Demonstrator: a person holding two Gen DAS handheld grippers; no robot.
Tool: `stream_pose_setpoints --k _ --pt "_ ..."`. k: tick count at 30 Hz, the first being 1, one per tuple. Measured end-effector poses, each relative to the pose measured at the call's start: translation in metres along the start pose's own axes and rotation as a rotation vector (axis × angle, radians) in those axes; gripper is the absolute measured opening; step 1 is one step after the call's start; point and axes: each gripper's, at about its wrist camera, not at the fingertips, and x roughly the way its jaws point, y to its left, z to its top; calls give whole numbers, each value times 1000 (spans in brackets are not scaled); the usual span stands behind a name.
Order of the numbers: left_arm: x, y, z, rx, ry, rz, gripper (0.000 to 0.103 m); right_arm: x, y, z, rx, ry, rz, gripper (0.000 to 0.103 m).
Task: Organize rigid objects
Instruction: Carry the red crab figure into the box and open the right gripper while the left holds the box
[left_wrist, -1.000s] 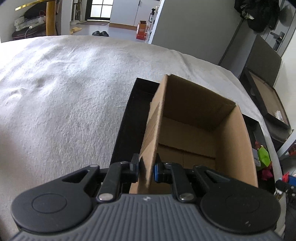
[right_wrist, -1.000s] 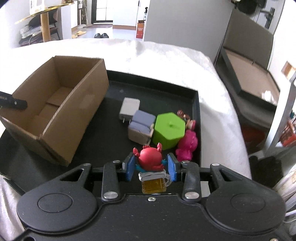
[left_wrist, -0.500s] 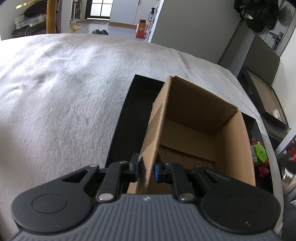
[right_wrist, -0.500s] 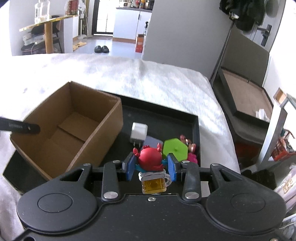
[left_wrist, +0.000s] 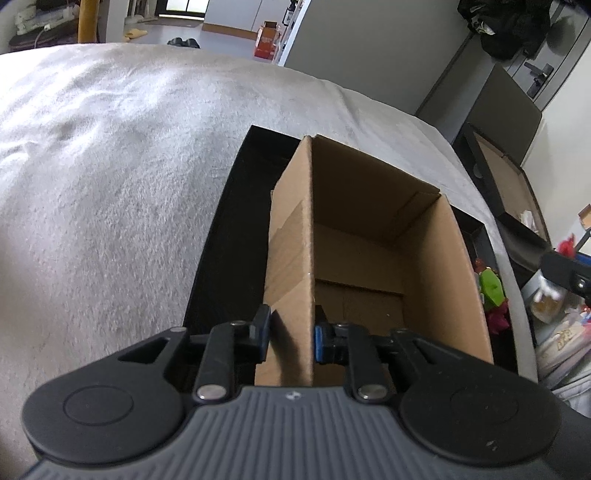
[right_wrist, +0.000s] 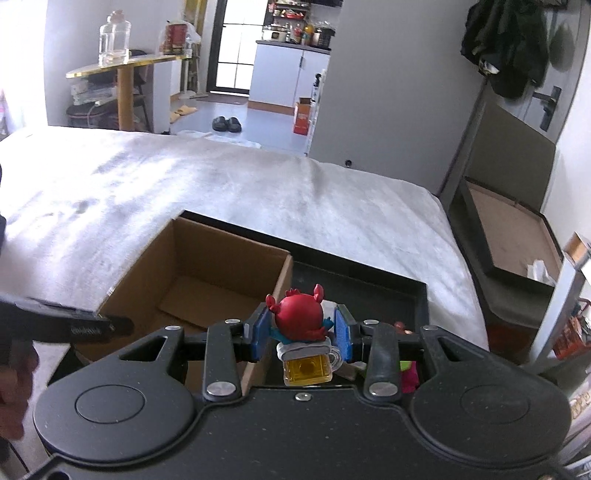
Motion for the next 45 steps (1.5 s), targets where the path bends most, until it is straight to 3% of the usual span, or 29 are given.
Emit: stream_pose_setpoints --k 27,34,39,45 --pt "-1 11 3 -79 10 -47 22 60 70 -3 -114 93 70 37" --pt "-1 14 4 -95 5 -48 22 70 82 3 -164 78 65 37" --pt "0 13 4 -92 -3 -39 22 63 81 8 -167 37 62 47" --pt "0 8 4 -70 -14 -12 22 50 65 1 -124 38 64 49"
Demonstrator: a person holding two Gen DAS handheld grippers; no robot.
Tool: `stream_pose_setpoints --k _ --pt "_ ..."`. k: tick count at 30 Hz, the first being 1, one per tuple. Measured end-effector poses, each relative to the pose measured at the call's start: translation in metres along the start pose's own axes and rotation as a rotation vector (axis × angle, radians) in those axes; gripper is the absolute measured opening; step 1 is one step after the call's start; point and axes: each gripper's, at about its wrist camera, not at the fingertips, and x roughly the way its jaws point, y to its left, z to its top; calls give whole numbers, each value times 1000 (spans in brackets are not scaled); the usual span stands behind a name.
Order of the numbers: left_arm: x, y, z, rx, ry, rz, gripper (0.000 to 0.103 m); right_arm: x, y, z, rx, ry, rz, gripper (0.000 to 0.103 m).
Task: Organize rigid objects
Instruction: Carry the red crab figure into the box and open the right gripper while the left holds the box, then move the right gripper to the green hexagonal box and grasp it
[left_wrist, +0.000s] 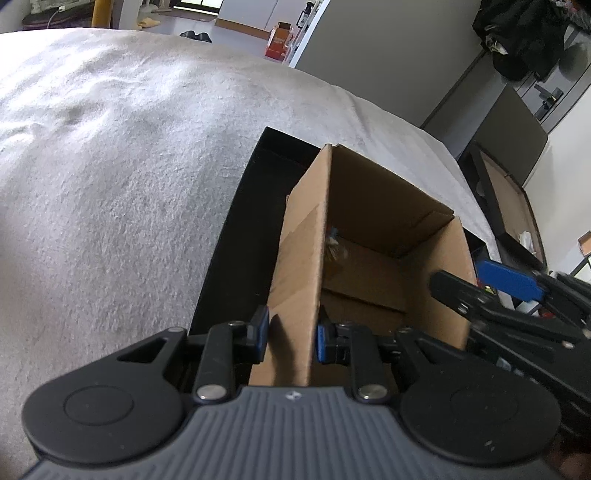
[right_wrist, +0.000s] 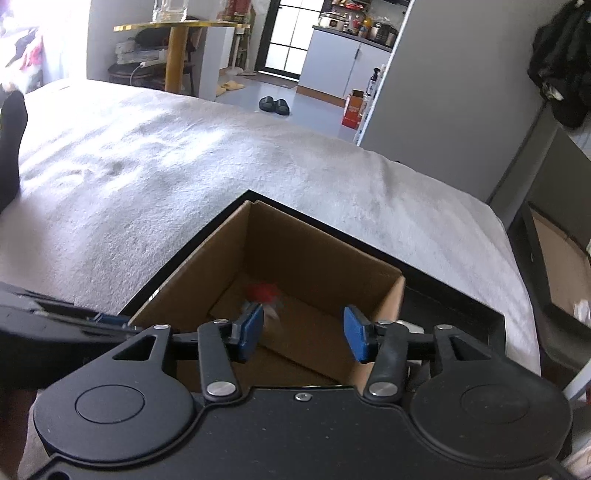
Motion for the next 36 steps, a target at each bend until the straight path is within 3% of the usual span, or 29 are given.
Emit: stream_pose_setpoints --k 8,18,36 --pt "2 -2 2 18 6 21 22 -17 -22 -14 54 -7 15 52" --pt "0 -9 5 61 -5 109 23 -30 -48 -23 82 -5 23 55" --pt "5 -48 -4 221 -40 314 67 -23 -118 -71 244 26 15 56"
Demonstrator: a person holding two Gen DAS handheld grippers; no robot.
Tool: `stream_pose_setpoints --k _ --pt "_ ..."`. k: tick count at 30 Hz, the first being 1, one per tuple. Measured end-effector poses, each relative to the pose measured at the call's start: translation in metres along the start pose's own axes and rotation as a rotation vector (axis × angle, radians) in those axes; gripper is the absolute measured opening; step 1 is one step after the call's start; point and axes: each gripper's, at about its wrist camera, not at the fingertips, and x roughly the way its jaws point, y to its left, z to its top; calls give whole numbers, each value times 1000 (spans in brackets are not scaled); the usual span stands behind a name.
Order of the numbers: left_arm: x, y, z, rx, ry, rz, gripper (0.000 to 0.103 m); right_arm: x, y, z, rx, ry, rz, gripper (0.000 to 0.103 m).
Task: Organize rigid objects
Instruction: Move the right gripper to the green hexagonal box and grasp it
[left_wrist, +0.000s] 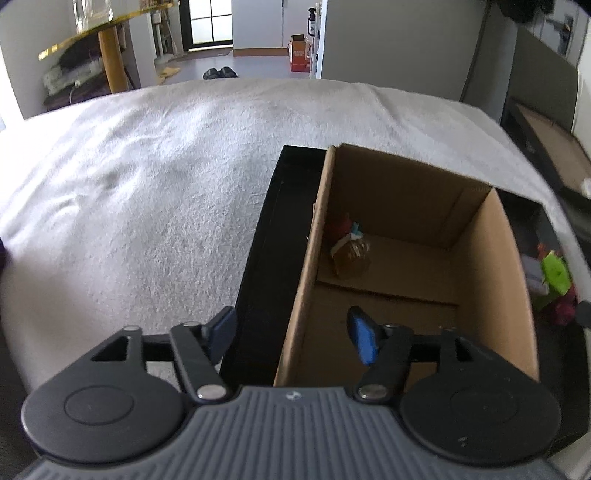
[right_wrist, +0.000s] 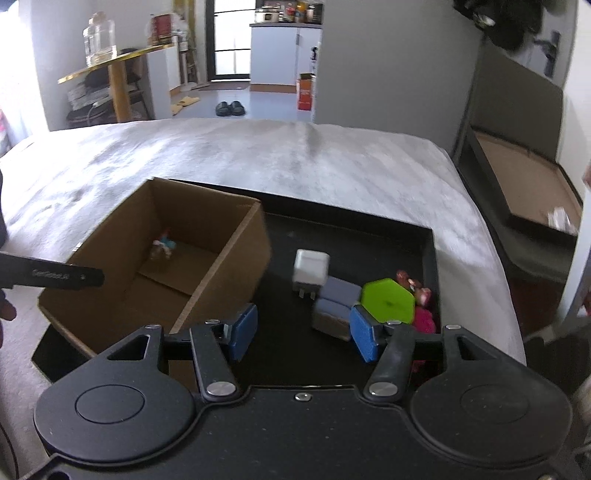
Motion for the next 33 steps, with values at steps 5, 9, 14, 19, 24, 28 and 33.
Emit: stream_pose_setpoints --k 5,9,14,19,24,28,33 --pt "1 -10 -6 50 3 57 73 12 -20 -13 52 5 -3 56" --pt "-2 -13 -9 63 4 95 75 20 -37 -23 102 2 -8 56" --pt "-4 -16 -8 66 -3 135 78 32 -58 -31 138 -20 -24 56" --pt "-6 -21 -3 79 3 166 78 45 -71 -36 154 -42 -23 56" --pt "-6 -31 -1 114 6 185 79 49 -82 -38 194 -99 -9 56" --pt "-6 -39 1 134 11 189 79 56 -85 -33 194 -121 4 56" --pt "-6 -48 4 168 7 195 79 67 -89 -26 236 -139 26 63"
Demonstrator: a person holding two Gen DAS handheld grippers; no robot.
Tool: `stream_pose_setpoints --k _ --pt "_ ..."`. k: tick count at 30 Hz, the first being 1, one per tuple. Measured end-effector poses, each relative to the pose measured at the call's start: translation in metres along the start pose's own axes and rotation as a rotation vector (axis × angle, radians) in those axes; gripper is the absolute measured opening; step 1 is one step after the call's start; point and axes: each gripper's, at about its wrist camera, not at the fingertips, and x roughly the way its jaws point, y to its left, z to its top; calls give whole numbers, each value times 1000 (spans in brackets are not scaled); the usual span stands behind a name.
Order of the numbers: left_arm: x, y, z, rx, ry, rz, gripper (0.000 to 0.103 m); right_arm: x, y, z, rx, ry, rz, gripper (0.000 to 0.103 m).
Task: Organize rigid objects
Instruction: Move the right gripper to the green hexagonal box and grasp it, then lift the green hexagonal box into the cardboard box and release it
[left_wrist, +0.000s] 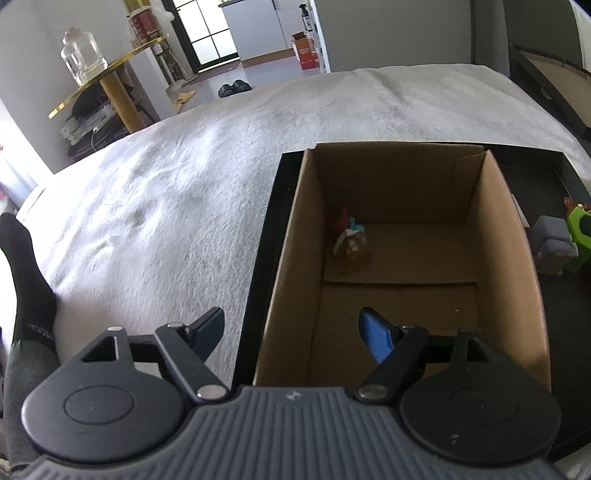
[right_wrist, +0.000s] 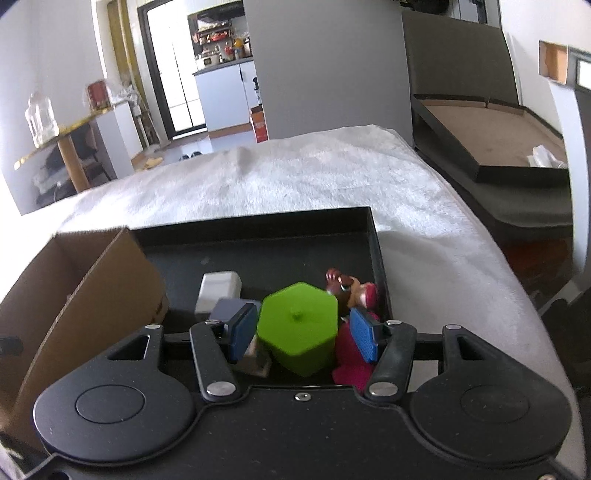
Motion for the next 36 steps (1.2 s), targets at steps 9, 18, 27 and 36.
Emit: stream_pose_setpoints --k 9,18,27,36 --pt "9 -5 -2 10 28 11 79 18 8 -4 -38 32 -9 60" --pt "8 -3 -1 17 34 10 79 8 13 5 -52 20 -5 51" --pt "4 2 0 26 20 1 79 -17 20 19 -31 -27 16 51" --pt "1 4 2 68 -9 -2 79 -38 39 26 -52 -65 16 51"
